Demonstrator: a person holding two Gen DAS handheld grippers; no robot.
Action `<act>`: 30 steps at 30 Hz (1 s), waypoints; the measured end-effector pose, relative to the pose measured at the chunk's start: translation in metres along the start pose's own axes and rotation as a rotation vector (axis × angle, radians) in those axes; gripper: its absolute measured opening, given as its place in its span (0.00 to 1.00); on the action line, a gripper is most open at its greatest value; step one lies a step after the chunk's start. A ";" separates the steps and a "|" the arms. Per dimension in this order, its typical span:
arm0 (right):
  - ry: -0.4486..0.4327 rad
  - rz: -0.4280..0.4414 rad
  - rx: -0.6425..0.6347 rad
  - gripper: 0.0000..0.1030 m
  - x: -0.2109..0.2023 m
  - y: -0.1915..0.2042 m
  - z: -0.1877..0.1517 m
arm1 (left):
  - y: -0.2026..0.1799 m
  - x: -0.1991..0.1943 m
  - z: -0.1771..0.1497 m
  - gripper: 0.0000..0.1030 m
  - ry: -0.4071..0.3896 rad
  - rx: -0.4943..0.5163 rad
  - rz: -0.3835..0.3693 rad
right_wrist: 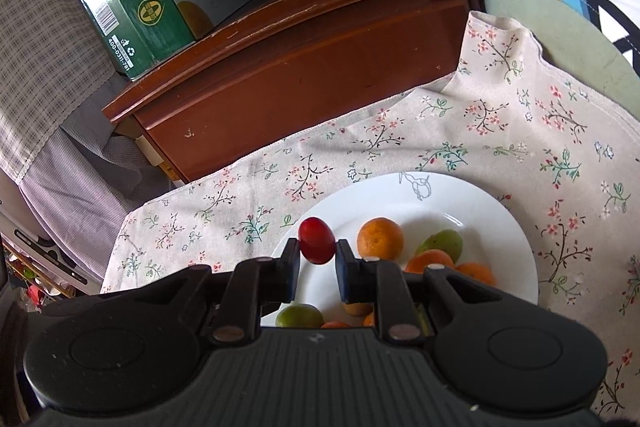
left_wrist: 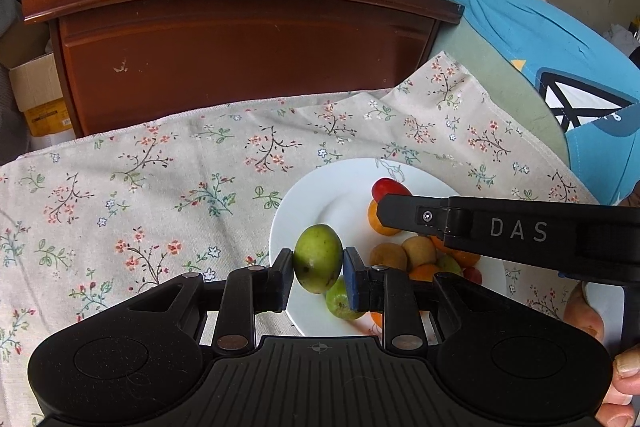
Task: Organize fruits
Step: 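Lower the jujube and cherry tomato onto the white plate and open both tools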
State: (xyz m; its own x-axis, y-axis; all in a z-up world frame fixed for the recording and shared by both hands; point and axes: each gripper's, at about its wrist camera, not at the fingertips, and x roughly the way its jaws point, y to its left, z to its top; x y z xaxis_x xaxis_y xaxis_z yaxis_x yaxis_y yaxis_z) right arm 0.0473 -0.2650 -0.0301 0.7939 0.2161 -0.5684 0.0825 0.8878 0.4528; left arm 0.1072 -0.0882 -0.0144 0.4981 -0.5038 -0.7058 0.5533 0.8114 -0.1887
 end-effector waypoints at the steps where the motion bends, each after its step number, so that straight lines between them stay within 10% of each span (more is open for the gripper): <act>1: 0.001 0.000 0.001 0.18 0.001 0.000 0.000 | 0.000 0.001 0.000 0.23 0.001 -0.001 0.000; 12: 0.006 -0.020 0.022 0.24 0.008 -0.007 0.003 | -0.011 0.000 0.002 0.28 -0.007 0.034 0.014; 18: -0.007 -0.060 0.004 0.39 -0.003 -0.005 0.007 | -0.019 -0.014 0.005 0.74 -0.033 0.050 0.070; 30: -0.018 -0.169 -0.002 0.69 -0.041 0.000 0.007 | -0.020 -0.046 0.004 0.88 0.024 0.037 0.112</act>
State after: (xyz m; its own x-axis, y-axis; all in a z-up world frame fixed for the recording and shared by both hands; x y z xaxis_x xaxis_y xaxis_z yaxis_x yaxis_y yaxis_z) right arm 0.0191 -0.2762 -0.0019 0.7792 0.0564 -0.6243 0.2150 0.9115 0.3506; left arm 0.0759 -0.0824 0.0249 0.5425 -0.4030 -0.7371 0.5192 0.8506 -0.0829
